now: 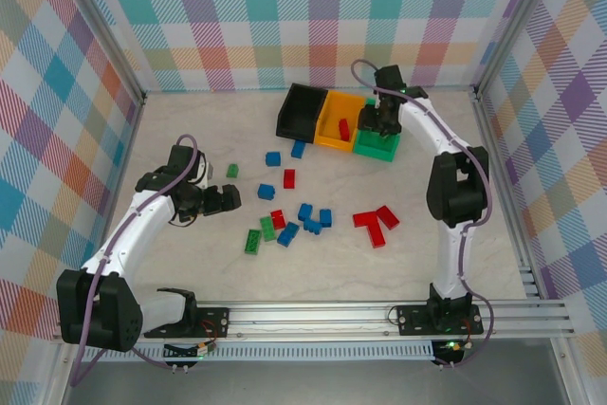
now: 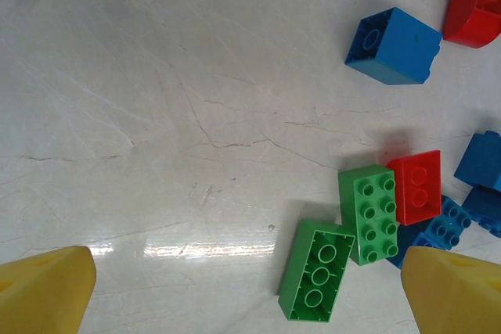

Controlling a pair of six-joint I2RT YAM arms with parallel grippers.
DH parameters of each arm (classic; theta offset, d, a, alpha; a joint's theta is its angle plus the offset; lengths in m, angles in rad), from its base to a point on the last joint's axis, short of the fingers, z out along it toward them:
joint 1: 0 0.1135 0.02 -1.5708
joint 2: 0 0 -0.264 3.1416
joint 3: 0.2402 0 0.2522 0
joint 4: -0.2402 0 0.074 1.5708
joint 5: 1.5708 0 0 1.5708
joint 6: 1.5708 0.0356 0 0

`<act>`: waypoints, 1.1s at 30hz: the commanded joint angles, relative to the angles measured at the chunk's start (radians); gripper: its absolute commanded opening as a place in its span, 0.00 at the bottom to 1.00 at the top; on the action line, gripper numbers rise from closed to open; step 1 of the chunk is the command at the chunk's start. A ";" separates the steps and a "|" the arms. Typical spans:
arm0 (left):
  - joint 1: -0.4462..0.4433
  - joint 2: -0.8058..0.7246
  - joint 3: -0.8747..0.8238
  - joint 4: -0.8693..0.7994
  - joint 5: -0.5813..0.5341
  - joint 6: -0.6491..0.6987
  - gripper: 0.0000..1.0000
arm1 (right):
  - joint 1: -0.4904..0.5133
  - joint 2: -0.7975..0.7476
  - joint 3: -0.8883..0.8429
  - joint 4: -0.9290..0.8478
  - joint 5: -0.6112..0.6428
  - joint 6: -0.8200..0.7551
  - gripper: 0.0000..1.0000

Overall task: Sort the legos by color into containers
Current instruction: Place the lego in the container, then pick up the lego from the middle-left of the table.

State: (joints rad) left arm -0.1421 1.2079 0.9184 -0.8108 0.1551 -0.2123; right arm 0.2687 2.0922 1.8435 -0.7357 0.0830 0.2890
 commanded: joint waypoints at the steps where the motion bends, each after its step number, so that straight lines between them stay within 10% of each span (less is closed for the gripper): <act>1: -0.013 -0.020 -0.012 -0.026 -0.019 0.008 1.00 | 0.027 -0.058 -0.109 0.033 -0.052 0.005 0.58; 18: -0.014 0.132 0.079 0.014 -0.011 -0.076 0.99 | 0.050 -0.610 -0.913 0.385 -0.034 -0.098 0.59; 33: -0.014 0.653 0.474 0.036 -0.056 -0.116 0.68 | 0.044 -0.730 -1.249 0.757 -0.117 -0.004 0.59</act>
State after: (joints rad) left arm -0.1482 1.8023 1.3342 -0.7689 0.1177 -0.3275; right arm 0.3172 1.3609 0.6842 -0.1135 -0.0051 0.2405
